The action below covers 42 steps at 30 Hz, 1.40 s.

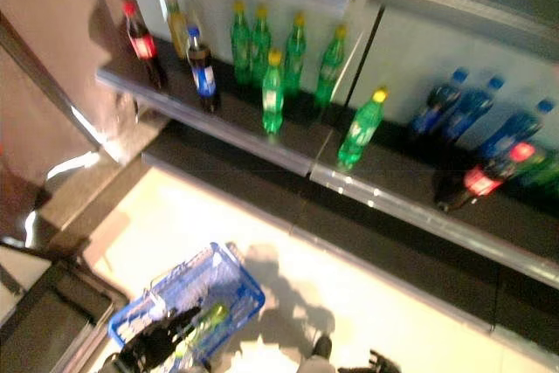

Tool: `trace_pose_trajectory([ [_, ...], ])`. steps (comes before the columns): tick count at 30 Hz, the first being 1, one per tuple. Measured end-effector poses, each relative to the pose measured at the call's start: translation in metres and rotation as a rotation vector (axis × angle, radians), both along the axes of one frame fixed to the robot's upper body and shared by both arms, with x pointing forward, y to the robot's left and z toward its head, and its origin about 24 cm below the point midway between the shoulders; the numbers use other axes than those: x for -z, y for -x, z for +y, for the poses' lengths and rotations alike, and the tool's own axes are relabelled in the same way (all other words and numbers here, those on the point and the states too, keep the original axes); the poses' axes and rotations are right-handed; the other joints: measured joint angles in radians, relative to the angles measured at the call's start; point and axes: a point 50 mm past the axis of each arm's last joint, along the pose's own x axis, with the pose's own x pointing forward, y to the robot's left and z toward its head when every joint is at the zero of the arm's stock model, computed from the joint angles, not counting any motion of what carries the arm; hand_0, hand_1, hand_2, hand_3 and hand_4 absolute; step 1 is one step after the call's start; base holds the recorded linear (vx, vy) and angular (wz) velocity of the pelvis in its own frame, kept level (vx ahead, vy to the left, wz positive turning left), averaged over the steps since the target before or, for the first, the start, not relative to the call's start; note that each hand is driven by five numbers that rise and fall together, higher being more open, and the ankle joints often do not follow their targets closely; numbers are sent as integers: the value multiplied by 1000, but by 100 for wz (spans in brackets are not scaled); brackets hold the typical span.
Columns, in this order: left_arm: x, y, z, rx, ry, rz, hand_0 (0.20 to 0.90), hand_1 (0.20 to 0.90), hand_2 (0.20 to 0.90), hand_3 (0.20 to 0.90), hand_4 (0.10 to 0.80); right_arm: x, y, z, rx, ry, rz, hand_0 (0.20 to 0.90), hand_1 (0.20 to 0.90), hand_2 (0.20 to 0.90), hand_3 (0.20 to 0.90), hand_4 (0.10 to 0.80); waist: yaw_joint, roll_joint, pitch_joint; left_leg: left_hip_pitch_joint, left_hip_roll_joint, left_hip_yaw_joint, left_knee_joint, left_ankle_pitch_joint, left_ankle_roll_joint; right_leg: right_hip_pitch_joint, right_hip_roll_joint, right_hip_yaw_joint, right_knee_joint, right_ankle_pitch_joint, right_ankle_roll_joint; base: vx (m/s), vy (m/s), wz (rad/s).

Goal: Pick up the drink and place into the basket.

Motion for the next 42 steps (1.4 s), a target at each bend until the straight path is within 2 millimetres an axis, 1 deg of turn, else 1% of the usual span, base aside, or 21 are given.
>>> trace_pose_trajectory([
  [1,-7,-14,-2,1,7,-45,300,300,300,200,100,-6,-15,-3,-7,9,-42,900,900,900,900,800,0,7,35,-39,9,-1,45,-10,2,-36,0,3,41,-8,-13,-134,1,10],
  [2,-11,-20,-2,2,6,-67,300,300,300,200,100,-9,-22,-3,-11,10,-66,900,900,900,900,800,-1,8,50,-56,15,-3,67,-17,1,-53,-1,6,60,-13,-19,-165,13,-5],
  [3,-19,-31,-2,1,7,-113,300,300,300,200,100,-15,-36,-2,-25,11,-113,900,900,900,900,800,2,5,83,-82,24,-5,110,-30,1,-80,-1,17,93,-23,-23,-163,25,-12],
  [4,-24,-37,0,-1,0,-135,300,300,300,200,100,-19,-45,0,-34,9,-149,900,900,900,900,800,2,-2,96,-111,29,-5,148,-43,3,-107,-7,29,122,-39,-21,-149,29,-12],
  [6,-31,-48,0,-1,-5,-172,300,300,300,200,100,-25,-55,0,-32,7,-205,900,900,900,900,800,0,-4,114,-157,34,-24,211,-68,6,-146,-13,43,173,-59,-26,-88,24,-5],
  [8,-34,-50,3,-15,-9,-187,300,300,300,200,100,-27,-59,1,-38,3,-227,900,900,900,900,800,1,-6,120,-189,41,-30,272,-93,8,-176,-20,57,223,-77,-26,-19,8,-2],
  [9,-35,-51,4,-19,-12,-191,300,300,300,200,100,-28,-61,1,-45,3,-248,900,900,900,900,800,0,-6,121,-205,44,-35,306,-109,15,-191,-28,64,255,-90,-26,0,0,0],
  [11,-34,-49,7,-31,-14,-185,300,300,300,200,100,-30,-63,2,-58,3,-270,900,900,900,900,800,4,-8,123,-212,45,-36,340,-127,18,-207,-36,81,293,-105,-24,0,0,0],
  [12,-34,-48,10,-36,-18,-185,300,300,300,200,100,-34,-68,4,-87,6,-306,900,900,900,900,800,2,-7,123,-226,45,-37,371,-140,23,-222,-48,87,321,-124,-27,0,0,0],
  [15,-35,-49,12,-52,-11,-191,300,300,300,200,100,-43,-80,12,-161,7,-391,900,900,900,900,800,1,-7,123,-256,43,-53,404,-148,23,-246,-58,89,361,-137,-29,25,13,8],
  [17,-37,-50,12,-53,-9,-199,300,300,300,200,100,-59,-99,21,-232,4,-496,900,900,900,900,800,3,-8,123,-270,42,-64,418,-148,23,-257,-61,88,384,-144,-31,27,10,10],
  [19,-37,-50,12,-57,-11,-203,300,300,300,200,100,-75,-113,32,-292,-2,-594,900,900,900,900,800,3,-8,123,-275,43,-68,422,-148,23,-261,-61,88,387,-145,-33,8,1,2],
  [21,-37,-49,12,-62,-12,-199,300,300,300,200,100,-98,-128,44,-358,-9,-717,900,900,900,900,800,4,-9,122,-276,44,-73,426,-148,22,-260,-61,89,400,-147,-32,8,-19,4],
  [22,-38,-49,11,-62,-13,-206,300,300,300,200,100,-110,-132,50,-395,1,-772,900,900,900,900,800,2,-9,122,-283,45,-82,429,-148,22,-262,-62,89,402,-149,-31,18,-36,13],
  [24,-39,-48,12,-80,-5,-218,300,300,300,200,100,-138,-142,60,-518,68,-891,900,900,900,900,800,4,-13,120,-297,48,-95,431,-144,17,-271,-59,88,405,-156,-35,18,-30,12],
  [28,-39,-45,15,-129,22,-222,300,300,300,200,100,-177,-149,65,-680,213,-1023,900,900,900,900,800,8,-19,118,-308,49,-109,430,-141,14,-272,-56,85,409,-160,-32,13,-26,8],
  [29,-39,-44,17,-143,27,-220,300,300,300,200,100,-182,-148,65,-705,236,-1042,900,900,900,900,800,8,-21,118,-308,49,-110,430,-141,14,-272,-56,85,408,-160,-31,0,0,0],
  [32,-38,-42,19,-163,35,-218,300,300,300,200,100,-191,-148,65,-717,280,-1079,900,900,900,900,800,6,-26,118,-309,49,-110,430,-140,13,-271,-55,85,405,-161,-30,0,0,0],
  [37,-38,-42,21,-195,46,-221,300,300,300,200,100,-225,-148,64,-760,440,-1200,900,900,900,900,800,5,-35,122,-313,49,-110,429,-138,10,-271,-54,83,399,-161,-30,0,0,0],
  [42,-38,-40,24,-224,55,-221,300,300,300,200,100,-252,-154,59,-724,536,-1306,900,900,900,900,800,4,-39,124,-313,50,-110,428,-138,9,-271,-52,83,398,-161,-29,0,0,0],
])
